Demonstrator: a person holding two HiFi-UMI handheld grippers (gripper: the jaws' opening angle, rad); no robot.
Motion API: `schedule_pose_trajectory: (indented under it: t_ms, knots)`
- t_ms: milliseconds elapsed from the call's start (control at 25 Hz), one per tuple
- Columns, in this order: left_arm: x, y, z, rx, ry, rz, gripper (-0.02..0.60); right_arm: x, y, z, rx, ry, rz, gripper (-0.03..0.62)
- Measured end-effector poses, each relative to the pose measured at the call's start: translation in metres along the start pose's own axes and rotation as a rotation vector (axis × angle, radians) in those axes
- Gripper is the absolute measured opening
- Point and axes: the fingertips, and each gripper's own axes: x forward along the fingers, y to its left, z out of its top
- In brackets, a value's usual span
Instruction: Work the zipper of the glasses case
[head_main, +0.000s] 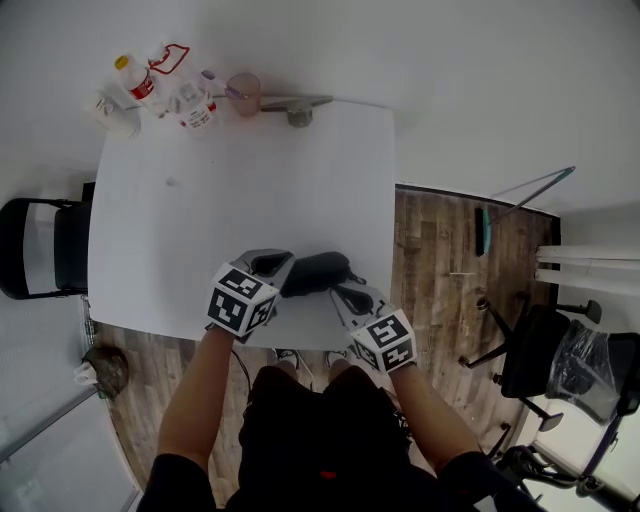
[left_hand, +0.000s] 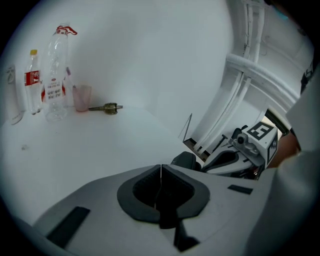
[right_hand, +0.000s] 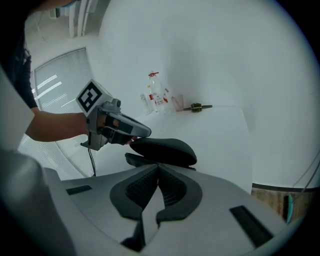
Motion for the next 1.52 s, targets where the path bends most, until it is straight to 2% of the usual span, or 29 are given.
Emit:
schedule_pose_trajectory:
  t_ms: [200,440,520,600,720,840,920,1000,1240,1520]
  knots:
    - [-0.005,-0.010,-0.010,-0.055,0.000,0.036,0.023,0.000,-0.002,-0.001,-0.005,0.008,0.008,0.017]
    - [-0.003,-0.022,-0.019,0.013,0.014,0.063,0.023,-0.007,0.003,-0.004,-0.084,0.027,0.029,0.018]
    - [0.000,-0.023,-0.024,0.038,0.020,0.083,0.023,-0.013,0.003,-0.001,-0.169,0.033,0.018,0.018]
    - [0.001,-0.021,-0.025,0.046,0.018,0.099,0.023,-0.019,0.002,0.002,-0.321,0.050,-0.014,0.030]
    - [0.000,-0.020,-0.025,0.043,0.010,0.111,0.023,-0.023,-0.001,-0.001,-0.509,0.095,-0.037,0.174]
    - [0.000,-0.022,-0.026,0.045,-0.003,0.122,0.023,-0.018,-0.009,-0.007,-0.621,0.135,-0.055,0.244]
    - [0.001,-0.022,-0.025,0.043,-0.004,0.130,0.023,-0.012,-0.013,-0.011,-0.749,0.164,-0.080,0.283]
    - [0.002,-0.020,-0.024,0.042,-0.004,0.136,0.023,-0.005,-0.014,-0.013,-0.849,0.178,-0.092,0.296]
    - [0.003,-0.015,-0.022,0.034,-0.008,0.142,0.023,0.015,-0.017,-0.020,-0.951,0.226,-0.104,0.304]
    - [0.003,-0.015,-0.022,0.032,-0.011,0.121,0.023,0.035,-0.013,-0.016,-1.021,0.223,-0.089,0.304]
